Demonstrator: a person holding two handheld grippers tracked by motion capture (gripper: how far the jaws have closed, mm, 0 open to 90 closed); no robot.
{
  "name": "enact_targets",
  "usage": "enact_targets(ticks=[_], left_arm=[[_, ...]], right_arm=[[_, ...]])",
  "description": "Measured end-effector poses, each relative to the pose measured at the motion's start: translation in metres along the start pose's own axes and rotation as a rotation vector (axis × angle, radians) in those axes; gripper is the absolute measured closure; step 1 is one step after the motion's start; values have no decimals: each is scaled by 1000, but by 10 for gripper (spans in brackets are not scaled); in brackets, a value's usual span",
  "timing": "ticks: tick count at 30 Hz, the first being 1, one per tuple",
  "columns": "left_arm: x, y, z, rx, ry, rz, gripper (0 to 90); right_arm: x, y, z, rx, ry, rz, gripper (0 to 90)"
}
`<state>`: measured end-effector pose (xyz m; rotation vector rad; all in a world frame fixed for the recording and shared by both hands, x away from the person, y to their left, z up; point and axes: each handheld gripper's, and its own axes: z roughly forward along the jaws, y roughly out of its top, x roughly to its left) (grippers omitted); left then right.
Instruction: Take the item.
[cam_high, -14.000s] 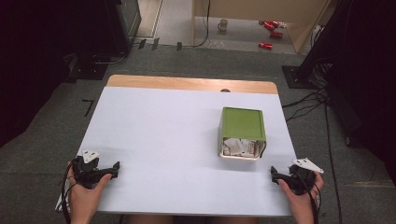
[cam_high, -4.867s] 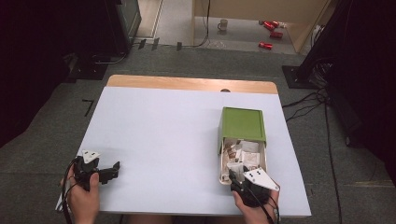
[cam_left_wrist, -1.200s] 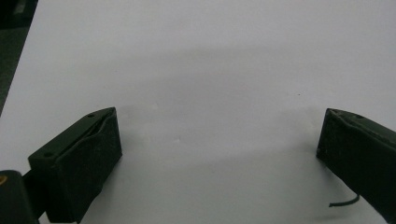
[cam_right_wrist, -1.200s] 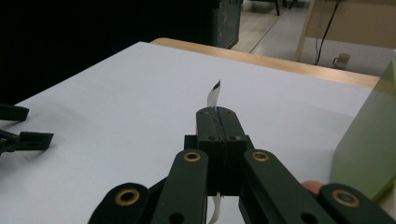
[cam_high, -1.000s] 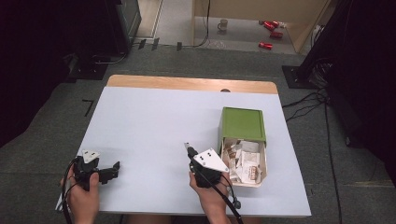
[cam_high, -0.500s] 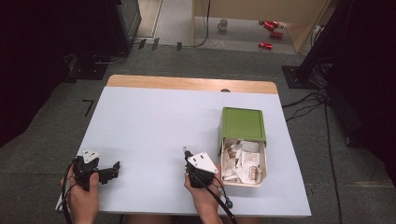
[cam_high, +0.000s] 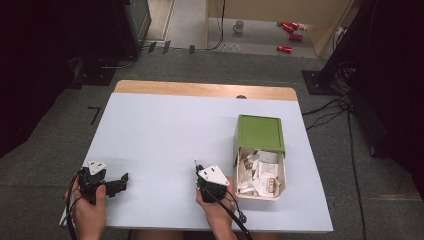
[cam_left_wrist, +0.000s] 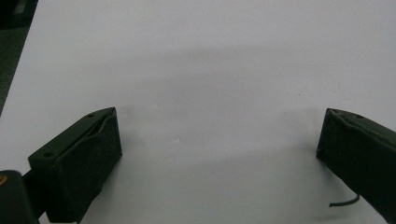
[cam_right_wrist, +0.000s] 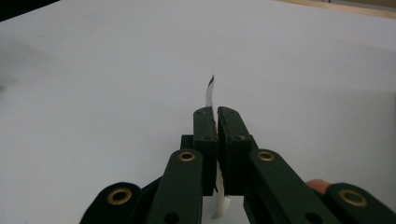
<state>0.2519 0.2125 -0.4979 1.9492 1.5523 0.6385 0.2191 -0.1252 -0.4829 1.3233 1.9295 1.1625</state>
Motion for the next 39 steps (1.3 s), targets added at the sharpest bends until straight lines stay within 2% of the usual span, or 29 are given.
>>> enact_targets(ticks=[7, 10, 11, 12, 14, 22, 27, 39], left_arm=[[0, 0, 0, 0, 0, 0, 0], [0, 0, 0, 1, 0, 0, 0], [0, 0, 0, 1, 0, 0, 0], [0, 0, 0, 1, 0, 0, 0], [0, 0, 0, 2, 0, 0, 0], [0, 0, 0, 2, 0, 0, 0], [0, 0, 0, 2, 0, 0, 0], [0, 0, 0, 2, 0, 0, 0]], right_arm=[[2, -4, 2, 13, 61, 0, 773], [3, -3, -1, -6, 81, -7, 636], [3, -3, -1, -6, 81, -7, 636], [5, -2, -4, -14, 86, -22, 549], [7, 0, -6, -27, 90, -35, 501], [4, 8, -16, -50, 82, -6, 483], [6, 16, -24, -74, 98, 2, 483], [11, 34, -45, -98, 110, -18, 475]])
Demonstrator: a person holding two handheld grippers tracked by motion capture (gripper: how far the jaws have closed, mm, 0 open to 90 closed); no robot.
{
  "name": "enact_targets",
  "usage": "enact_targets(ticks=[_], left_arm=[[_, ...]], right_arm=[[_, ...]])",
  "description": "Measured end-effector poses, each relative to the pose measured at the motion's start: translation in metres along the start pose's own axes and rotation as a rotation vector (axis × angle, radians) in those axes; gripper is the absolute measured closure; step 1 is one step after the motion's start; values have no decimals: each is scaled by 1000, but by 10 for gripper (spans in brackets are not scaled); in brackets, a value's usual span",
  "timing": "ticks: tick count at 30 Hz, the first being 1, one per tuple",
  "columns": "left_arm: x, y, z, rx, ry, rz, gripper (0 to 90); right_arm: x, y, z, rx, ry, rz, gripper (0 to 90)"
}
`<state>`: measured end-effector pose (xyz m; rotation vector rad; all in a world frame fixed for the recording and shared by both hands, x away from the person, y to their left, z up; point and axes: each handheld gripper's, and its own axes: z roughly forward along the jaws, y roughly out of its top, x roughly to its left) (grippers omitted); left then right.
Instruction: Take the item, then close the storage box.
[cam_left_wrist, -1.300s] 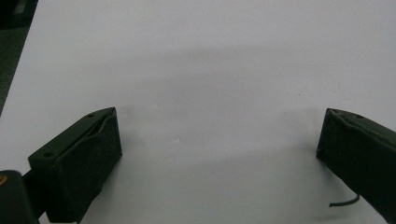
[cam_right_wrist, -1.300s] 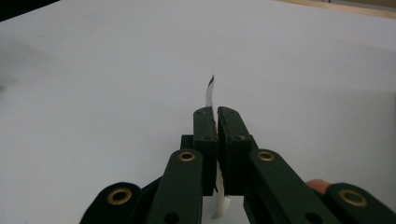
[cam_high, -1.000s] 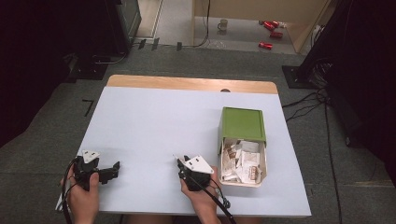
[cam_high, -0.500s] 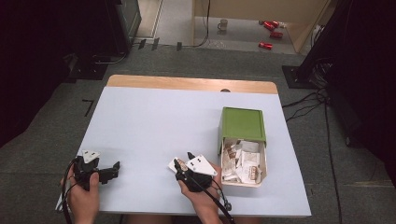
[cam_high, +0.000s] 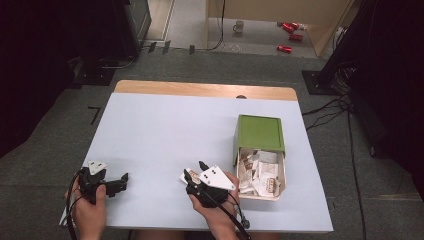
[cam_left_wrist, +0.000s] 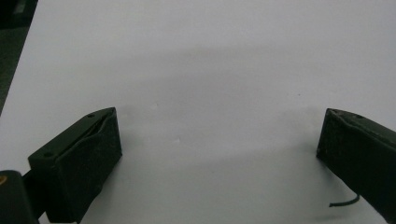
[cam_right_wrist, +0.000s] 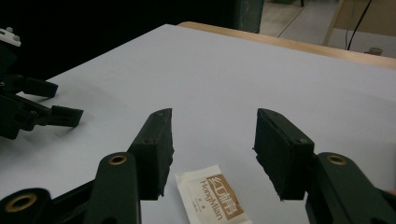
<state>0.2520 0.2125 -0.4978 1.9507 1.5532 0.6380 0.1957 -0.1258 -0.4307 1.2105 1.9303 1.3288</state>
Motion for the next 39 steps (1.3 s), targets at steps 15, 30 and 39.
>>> enact_targets(ticks=[15, 30, 39], left_arm=[[0, 0, 0, 0, 0, 0, 0], [0, 0, 0, -1, 0, 0, 0], [0, 0, 0, -1, 0, 0, 0]], right_arm=[[-11, 12, -17, -21, -30, 12, 463], [-32, 18, -34, -31, -72, 21, 466], [-46, 19, -45, -36, -98, 32, 468]])
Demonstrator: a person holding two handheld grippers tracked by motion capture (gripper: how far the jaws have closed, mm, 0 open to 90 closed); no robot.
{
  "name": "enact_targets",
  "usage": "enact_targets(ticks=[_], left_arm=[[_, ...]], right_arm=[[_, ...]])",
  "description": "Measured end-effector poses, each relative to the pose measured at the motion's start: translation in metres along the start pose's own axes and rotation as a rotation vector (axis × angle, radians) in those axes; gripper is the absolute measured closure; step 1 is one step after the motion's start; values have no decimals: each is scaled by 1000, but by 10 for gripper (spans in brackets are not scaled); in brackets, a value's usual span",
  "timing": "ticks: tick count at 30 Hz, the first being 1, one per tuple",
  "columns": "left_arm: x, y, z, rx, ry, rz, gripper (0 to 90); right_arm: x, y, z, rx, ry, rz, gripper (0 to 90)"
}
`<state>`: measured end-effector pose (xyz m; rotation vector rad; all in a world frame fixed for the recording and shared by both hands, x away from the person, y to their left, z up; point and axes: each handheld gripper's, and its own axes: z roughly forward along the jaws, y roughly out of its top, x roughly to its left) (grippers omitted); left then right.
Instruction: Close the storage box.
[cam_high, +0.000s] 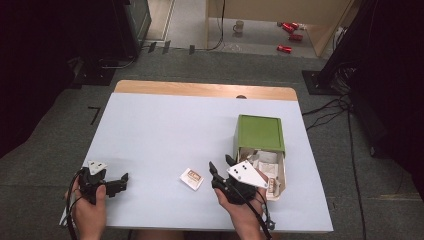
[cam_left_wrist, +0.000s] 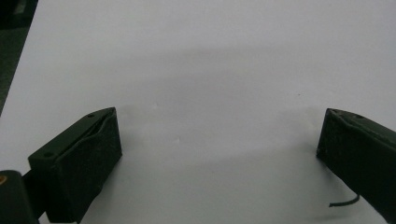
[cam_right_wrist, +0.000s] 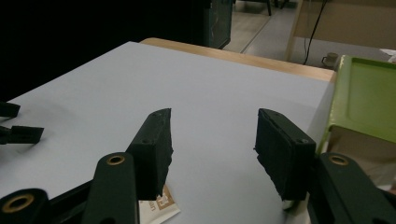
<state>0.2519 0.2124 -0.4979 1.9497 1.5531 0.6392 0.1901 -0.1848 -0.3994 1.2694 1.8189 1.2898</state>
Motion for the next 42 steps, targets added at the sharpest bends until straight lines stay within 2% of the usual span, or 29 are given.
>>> enact_targets(ticks=[8, 19, 25, 33, 42], left_arm=[[0, 0, 0, 0, 0, 1, 0], [0, 0, 0, -1, 1, 1, 0], [0, 0, 0, -2, 1, 1, 0], [0, 0, 0, -2, 1, 1, 0], [0, 0, 0, -1, 0, 0, 0]], right_arm=[[-15, -1, -7, -4, -28, 10, 468], [-44, -10, -20, 2, -91, 38, 470], [-54, -13, -25, 6, -114, 52, 474], [-77, -21, -39, 15, -174, 76, 476], [-94, -33, -51, 40, -224, 94, 487]])
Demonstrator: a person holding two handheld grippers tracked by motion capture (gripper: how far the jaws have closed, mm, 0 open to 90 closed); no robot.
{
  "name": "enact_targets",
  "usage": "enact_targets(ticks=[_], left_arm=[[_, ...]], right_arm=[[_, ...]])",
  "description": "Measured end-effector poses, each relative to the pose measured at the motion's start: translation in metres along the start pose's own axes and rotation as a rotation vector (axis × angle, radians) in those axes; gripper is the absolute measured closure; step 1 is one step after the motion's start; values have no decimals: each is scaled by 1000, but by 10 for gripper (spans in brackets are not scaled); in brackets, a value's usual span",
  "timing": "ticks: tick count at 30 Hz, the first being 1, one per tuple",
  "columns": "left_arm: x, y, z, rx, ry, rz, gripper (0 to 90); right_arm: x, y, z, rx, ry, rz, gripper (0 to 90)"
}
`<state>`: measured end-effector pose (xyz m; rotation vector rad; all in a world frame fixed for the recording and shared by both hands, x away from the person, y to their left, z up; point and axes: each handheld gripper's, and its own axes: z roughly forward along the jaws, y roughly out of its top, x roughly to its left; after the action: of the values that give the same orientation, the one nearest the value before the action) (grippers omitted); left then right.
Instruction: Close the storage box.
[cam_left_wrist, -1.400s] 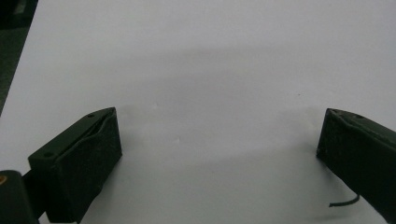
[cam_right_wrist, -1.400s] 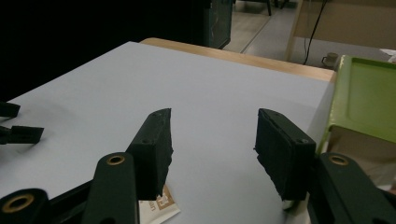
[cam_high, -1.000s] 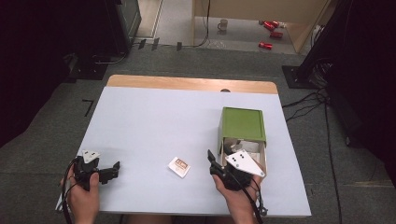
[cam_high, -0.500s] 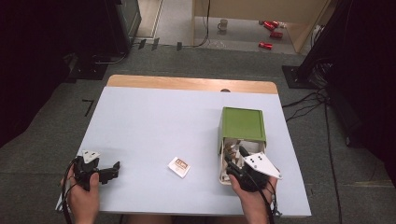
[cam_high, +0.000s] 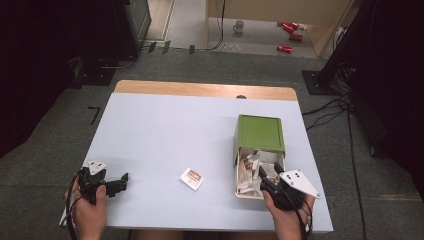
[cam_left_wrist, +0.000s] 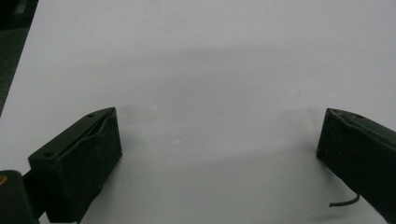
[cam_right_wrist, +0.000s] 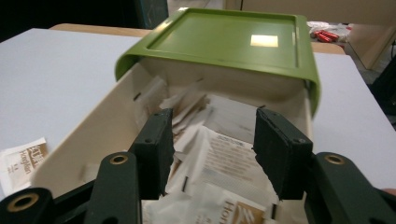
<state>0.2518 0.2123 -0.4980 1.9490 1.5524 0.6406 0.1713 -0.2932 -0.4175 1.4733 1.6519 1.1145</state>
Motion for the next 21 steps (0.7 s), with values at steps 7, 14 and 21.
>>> enact_targets(ticks=[7, 14, 21], left_arm=[[0, 0, 0, 1, 0, 0, 0], [0, 0, 0, 0, 0, 0, 0], [0, 0, 0, 0, 0, 0, 0]], right_arm=[[-16, -1, -7, 6, -26, 23, 527], [-29, -3, -13, -3, -53, 39, 563], [-34, -15, -14, 26, -55, 45, 667]])
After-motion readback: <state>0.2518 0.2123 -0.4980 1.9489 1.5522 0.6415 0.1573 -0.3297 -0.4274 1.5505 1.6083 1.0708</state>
